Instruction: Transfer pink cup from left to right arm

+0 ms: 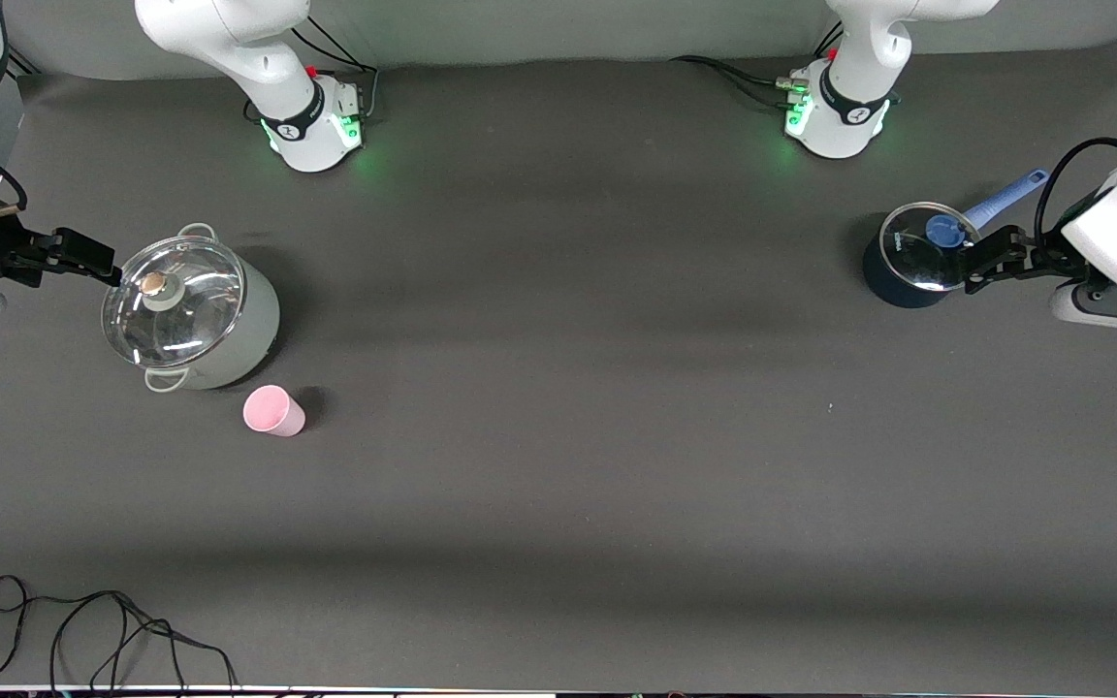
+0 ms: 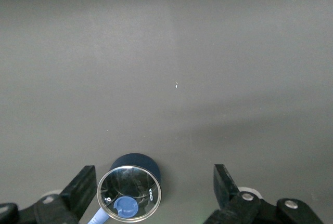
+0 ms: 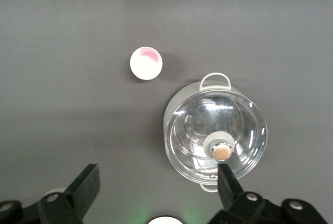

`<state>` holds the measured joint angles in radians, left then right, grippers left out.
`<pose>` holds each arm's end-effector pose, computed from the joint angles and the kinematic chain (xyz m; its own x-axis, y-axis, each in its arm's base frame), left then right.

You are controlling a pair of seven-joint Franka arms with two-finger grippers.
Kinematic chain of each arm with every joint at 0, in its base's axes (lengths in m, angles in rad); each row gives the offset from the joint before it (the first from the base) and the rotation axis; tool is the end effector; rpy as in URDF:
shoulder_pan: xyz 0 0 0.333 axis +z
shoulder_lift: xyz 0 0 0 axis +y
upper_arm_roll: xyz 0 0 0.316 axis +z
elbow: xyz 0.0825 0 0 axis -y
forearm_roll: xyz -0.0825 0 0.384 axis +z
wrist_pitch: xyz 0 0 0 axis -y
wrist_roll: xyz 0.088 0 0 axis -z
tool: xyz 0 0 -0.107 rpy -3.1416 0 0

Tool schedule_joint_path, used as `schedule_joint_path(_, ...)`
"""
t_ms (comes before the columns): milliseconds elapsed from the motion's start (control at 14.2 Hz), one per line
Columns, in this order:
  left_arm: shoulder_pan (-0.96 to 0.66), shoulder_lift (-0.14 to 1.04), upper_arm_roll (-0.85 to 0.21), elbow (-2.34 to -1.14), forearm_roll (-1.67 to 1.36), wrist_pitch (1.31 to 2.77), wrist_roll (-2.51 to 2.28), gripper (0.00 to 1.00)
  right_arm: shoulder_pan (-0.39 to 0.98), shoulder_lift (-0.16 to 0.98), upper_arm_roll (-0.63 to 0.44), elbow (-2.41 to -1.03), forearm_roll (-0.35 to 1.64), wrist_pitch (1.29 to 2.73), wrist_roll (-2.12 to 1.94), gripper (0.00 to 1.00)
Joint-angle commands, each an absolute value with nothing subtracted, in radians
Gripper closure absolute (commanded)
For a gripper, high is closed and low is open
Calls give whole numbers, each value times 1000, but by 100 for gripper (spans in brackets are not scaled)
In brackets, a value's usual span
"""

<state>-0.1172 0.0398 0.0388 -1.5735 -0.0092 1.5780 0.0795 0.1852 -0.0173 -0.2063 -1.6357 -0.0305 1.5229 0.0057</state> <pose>0.5645 -0.0458 0.6016 0.9870 -0.1571 -0.0345 -0.1568 -0.9876 0.0104 0.5418 -0.0158 0.5994 0.9950 -0.0278 -0.0955 -0.0253 -0.9993 0.0275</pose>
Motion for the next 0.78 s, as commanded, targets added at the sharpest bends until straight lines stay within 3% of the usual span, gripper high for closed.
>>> schedule_joint_path(0,-141,20,57,-1575,9,1554,52,0,43,-25,-56,-1628,-14,1517,20,0)
schedule_joint_path(141,-141,20,58,-1575,11,1554,38,0,-15,-18,12,-1618,-14,1537,21,0)
schedule_joint_path(705,-126,18,61,-1575,9,1563,-32,0,-11,-25,9,-1612,6,1563,23,0)
